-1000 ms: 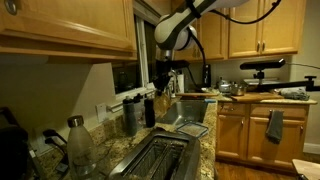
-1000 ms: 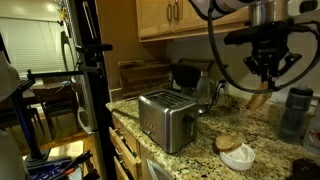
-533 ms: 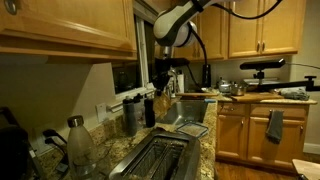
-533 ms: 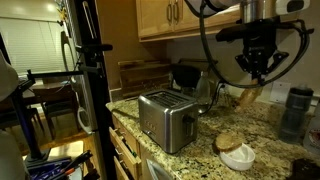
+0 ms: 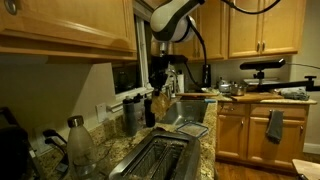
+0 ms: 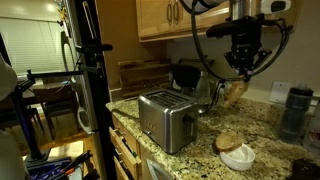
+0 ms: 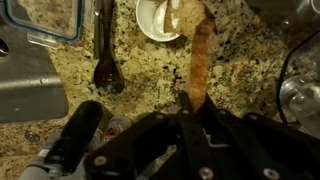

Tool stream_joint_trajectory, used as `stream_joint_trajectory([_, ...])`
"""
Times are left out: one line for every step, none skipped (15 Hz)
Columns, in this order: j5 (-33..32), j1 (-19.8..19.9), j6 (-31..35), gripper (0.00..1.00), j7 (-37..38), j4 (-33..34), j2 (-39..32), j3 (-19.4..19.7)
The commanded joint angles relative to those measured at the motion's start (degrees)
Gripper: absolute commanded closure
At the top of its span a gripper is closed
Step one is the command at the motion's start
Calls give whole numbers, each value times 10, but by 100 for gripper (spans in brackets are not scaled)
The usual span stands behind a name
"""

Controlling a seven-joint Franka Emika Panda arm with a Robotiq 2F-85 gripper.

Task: Place the slices of bread in the toaster

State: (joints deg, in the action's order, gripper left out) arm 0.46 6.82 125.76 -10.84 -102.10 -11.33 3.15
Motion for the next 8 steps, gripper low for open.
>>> stream_joint_trajectory([4,-11,-22,90,-5,-35,46,-6])
stream_joint_trajectory([5,-14,-29,90,-6,-34,47,-9])
stream_joint_trajectory([6,-17,-35,90,-7,-33,49,-11])
stream_joint_trajectory([5,-20,-39,91,-8,-34,51,-14])
stream_joint_trajectory([4,-22,-44,91,-10,-36,56,-16])
stream_joint_trajectory([2,-25,-48,91,-11,-37,57,-17])
stream_joint_trajectory([1,-27,-50,91,-11,-37,57,-19])
stream_joint_trajectory([1,-30,-56,91,-13,-35,57,-21])
